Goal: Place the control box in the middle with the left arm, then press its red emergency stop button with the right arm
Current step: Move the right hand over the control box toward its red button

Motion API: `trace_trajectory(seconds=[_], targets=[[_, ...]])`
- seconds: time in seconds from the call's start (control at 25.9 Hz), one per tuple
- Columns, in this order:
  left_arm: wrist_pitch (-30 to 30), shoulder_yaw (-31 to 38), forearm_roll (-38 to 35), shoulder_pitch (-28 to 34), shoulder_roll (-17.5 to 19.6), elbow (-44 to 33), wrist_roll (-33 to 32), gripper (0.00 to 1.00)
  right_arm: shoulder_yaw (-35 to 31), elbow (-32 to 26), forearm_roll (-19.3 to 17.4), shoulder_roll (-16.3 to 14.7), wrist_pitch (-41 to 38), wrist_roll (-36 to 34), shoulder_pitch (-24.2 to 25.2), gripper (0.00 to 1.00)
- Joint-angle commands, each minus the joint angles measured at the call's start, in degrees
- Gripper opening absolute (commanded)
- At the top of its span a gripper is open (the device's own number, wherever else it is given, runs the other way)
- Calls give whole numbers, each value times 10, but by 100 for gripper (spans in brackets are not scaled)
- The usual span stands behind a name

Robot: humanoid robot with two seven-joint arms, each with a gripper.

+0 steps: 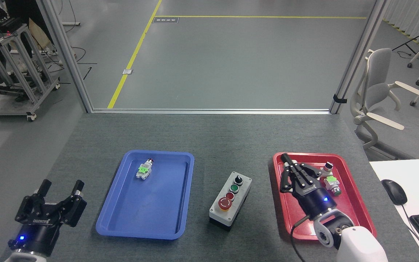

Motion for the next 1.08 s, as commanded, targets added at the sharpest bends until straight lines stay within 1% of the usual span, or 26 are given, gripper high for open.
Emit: trace_trajectory(seconds=[0.0,0.04,0.12,0.19,0.27,0.35,0.43,0.5,0.58,0.7,0.77,0.85,0.97,1.04], targets=[[-1,-36,-4,-62,-56,58,13,100,44,6,5,8,-87,13,-7,0],[0,-55,-49,-89,-53,66,10,100,44,7,5,8,-114,27,-7,0],[-9,-63,-132,-90,-49,60,17,100,44,11,3,11,-142,72,-8,0],[-17,-59,-137,-80,-48,43,22,100,44,19,3,24,-139,108,-7,0],[-18,-59,-139,-69,-35,21,22,100,44,36,3,39,-123,120,-8,0],[-17,-56,-135,-52,-36,5,22,100,45,50,4,54,-103,120,-9,0],[-13,-49,-134,-44,-46,4,22,100,45,61,4,72,-88,121,-9,0],[-18,-29,-133,-38,-81,1,22,100,46,67,5,83,-83,121,-10,0],[-20,-11,-132,-22,-103,-8,16,100,46,67,5,88,-83,121,-10,0],[-19,-8,-130,-16,-115,-20,12,100,47,70,5,98,-82,121,-20,0],[-17,-8,-131,-16,-148,-20,13,100,51,74,5,102,-83,121,-33,0],[-18,-8,-131,-14,-169,-20,20,100,60,87,5,104,-83,121,-45,0],[-12,-12,-141,1,-171,-15,13,100,83,115,5,115,-83,121,-60,0],[-5,-19,-150,17,-171,-14,9,100,88,127,5,118,-83,121,-61,0]])
